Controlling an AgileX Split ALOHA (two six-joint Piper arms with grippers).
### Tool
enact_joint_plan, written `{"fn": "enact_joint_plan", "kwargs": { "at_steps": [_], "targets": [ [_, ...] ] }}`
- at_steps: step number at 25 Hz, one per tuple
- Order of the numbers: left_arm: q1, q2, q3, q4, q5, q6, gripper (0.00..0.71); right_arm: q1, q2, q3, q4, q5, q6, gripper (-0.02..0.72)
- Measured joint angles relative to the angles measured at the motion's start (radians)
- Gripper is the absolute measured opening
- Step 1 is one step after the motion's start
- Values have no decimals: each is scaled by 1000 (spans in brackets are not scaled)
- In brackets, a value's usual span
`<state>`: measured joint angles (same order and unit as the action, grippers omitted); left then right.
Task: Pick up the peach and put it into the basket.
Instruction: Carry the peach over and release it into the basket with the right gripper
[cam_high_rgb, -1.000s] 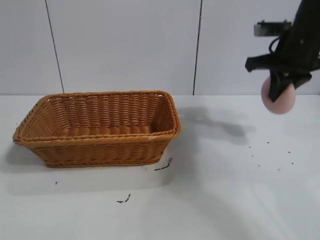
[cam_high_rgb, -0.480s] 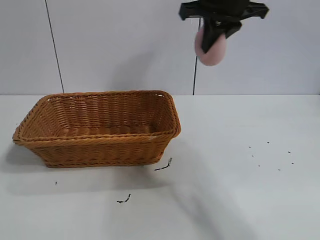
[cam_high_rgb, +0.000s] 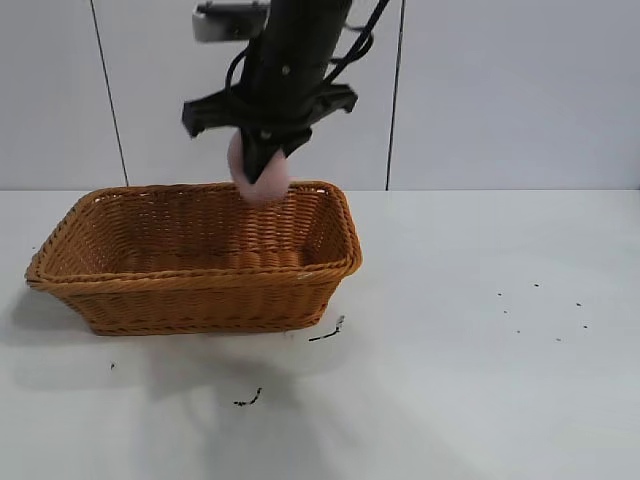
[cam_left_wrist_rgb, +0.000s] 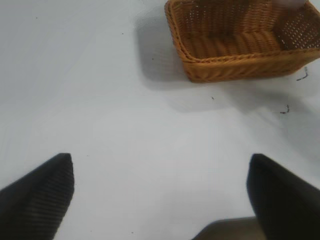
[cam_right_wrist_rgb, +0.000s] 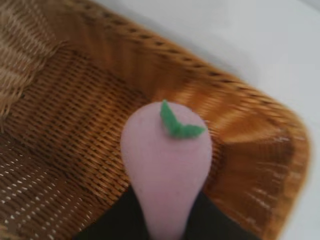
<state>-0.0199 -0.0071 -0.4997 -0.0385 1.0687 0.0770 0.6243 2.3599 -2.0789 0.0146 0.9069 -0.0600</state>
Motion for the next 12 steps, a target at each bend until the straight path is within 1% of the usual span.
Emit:
{"fn": "enact_joint_plan", "kwargs": {
  "at_steps": [2,4,6,8,9,10,11,12],
  "targets": [
    [0,0,0,0,0,0,692,8,42,0,0,-36,-1,37],
    [0,0,0,0,0,0,692,10,73,0,-1,-57,-1,41],
    [0,0,0,0,0,0,692,10,90,0,-1,-60,-1,88],
    [0,0,0,0,0,0,692,10,91,0,-2,-61,-1,203],
    [0,0,0,0,0,0,692,10,91,0,-2,-62,-1,307],
    [0,0,0,0,0,0,692,10,91,-1,-2,-62,-1,435],
    [0,0,0,0,0,0,692,10,91,-1,-2,-63,-1,540],
    [0,0,0,0,0,0,692,10,90,-3,-2,-62,-1,595]
  ]
}}
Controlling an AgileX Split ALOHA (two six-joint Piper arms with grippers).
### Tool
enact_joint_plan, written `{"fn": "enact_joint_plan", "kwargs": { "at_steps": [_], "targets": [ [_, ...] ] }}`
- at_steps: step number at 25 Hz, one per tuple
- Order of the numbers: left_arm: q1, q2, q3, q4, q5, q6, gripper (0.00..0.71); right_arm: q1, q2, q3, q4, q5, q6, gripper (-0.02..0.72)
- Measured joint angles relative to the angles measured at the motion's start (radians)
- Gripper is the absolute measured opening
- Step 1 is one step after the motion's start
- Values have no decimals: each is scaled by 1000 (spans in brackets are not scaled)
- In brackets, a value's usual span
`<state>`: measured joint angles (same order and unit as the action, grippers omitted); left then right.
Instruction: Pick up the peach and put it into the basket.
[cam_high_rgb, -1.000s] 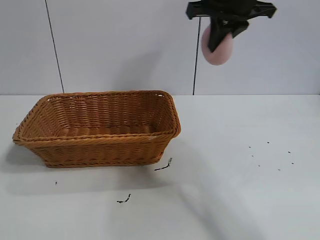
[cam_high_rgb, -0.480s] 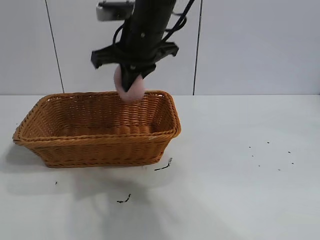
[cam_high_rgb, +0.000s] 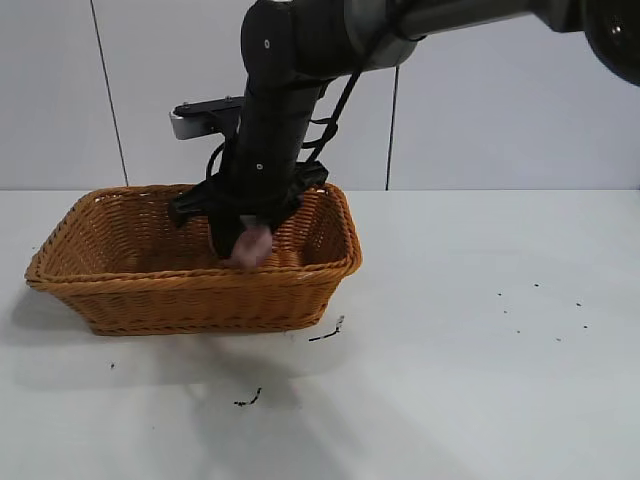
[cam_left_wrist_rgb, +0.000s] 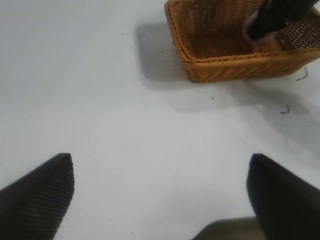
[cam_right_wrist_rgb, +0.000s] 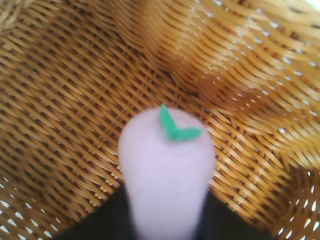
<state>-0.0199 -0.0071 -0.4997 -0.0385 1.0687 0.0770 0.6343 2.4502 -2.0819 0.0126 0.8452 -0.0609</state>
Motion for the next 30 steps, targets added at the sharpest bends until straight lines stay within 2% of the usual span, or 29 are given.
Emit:
{"fn": "enact_joint_plan", "kwargs": {
  "at_steps": [2,5,10,16,22,30],
  "targets": [
    [0,0,0,0,0,0,692,0,0,-19,0,26,0,659],
    [0,0,0,0,0,0,692,0,-1,-83,0,91,0,686],
    [0,0,0,0,0,0,692,-1,-2,-262,0,212,2,689],
    [0,0,0,0,0,0,692,-48,-36,-338,0,241,27,689],
    [0,0,0,0,0,0,692,-197,-33,-339,0,273,27,689],
    [0,0,0,0,0,0,692,-477,-34,-339,-13,340,27,689]
  ]
}}
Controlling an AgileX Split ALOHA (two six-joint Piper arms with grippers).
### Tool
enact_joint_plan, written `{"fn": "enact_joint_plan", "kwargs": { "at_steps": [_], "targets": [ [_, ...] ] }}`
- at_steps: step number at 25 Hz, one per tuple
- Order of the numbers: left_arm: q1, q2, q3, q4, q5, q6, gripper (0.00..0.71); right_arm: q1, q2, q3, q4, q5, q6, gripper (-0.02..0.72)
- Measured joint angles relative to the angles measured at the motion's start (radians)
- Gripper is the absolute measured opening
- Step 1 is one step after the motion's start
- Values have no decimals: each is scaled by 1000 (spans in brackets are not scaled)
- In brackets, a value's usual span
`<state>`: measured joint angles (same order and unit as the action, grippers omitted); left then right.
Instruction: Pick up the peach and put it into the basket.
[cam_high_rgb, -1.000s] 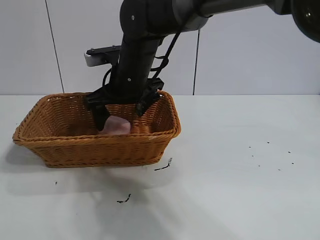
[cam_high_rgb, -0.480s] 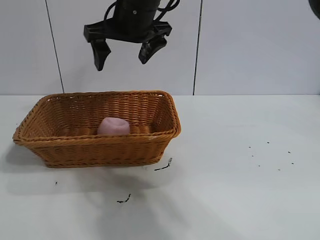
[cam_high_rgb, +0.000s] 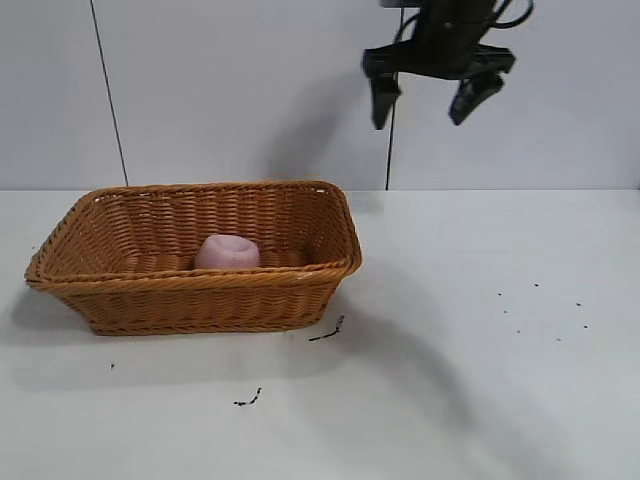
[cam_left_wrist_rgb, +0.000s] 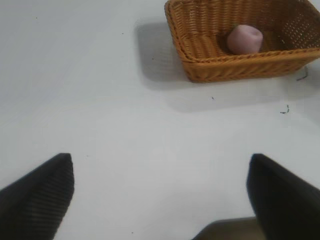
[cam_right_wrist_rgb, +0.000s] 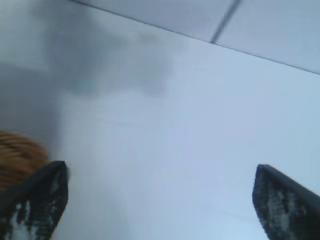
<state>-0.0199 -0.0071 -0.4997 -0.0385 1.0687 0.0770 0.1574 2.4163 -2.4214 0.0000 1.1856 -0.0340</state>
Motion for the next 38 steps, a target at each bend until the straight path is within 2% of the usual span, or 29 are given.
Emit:
{"fn": "enact_joint_plan", "kwargs": {
  "at_steps": [6,12,15,21,32,34,38],
  "targets": [
    [0,0,0,0,0,0,692,-110,-36,0,0,26,0,689],
    [0,0,0,0,0,0,692,-119,-106,51,0,29,-1,689],
    [0,0,0,0,0,0,692,-119,-207,181,8,29,-4,689],
    [0,0,0,0,0,0,692,-119,-477,517,18,28,-4,689],
    [0,0,0,0,0,0,692,-119,-1162,1290,17,30,-4,689],
    [0,0,0,0,0,0,692,-119,-1278,1439,17,18,-4,689],
    [0,0,0,0,0,0,692,-119,-1543,1694,17,-59,-4,689]
  ]
}}
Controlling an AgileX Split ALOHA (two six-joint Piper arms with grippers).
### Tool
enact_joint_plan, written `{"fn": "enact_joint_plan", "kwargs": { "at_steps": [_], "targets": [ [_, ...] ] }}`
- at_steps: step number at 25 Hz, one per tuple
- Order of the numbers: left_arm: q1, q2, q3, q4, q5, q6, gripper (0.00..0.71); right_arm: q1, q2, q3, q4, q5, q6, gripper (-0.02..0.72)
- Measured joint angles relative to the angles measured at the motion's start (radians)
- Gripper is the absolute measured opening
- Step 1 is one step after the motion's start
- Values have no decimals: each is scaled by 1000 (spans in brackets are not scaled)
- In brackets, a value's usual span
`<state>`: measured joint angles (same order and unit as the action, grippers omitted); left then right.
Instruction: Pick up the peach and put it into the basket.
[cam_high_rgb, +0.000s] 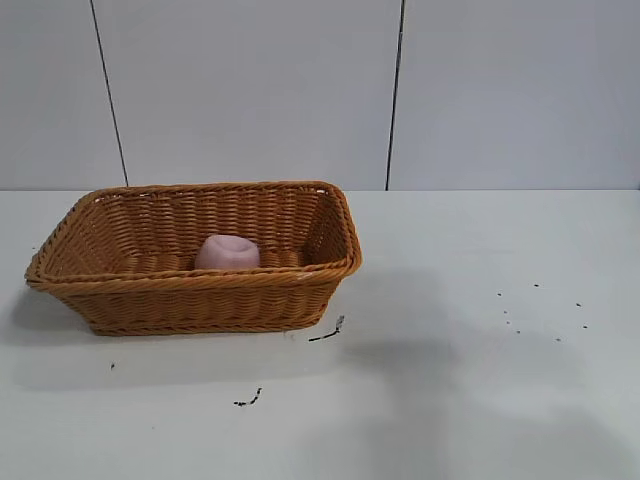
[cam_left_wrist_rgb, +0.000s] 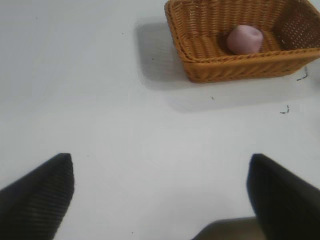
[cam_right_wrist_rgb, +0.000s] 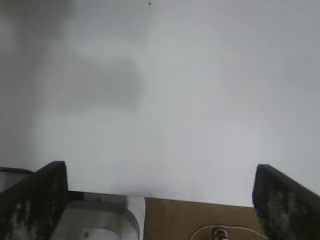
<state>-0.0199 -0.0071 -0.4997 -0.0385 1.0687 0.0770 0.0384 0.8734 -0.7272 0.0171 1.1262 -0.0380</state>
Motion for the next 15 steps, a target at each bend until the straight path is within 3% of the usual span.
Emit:
{"fn": "enact_joint_plan", "kwargs": {
  "at_steps": [6,15],
  "targets": [
    [0,0,0,0,0,0,692,0,-429,213,0,-79,0,689],
    [0,0,0,0,0,0,692,0,-860,226,0,-110,0,689]
  ]
}}
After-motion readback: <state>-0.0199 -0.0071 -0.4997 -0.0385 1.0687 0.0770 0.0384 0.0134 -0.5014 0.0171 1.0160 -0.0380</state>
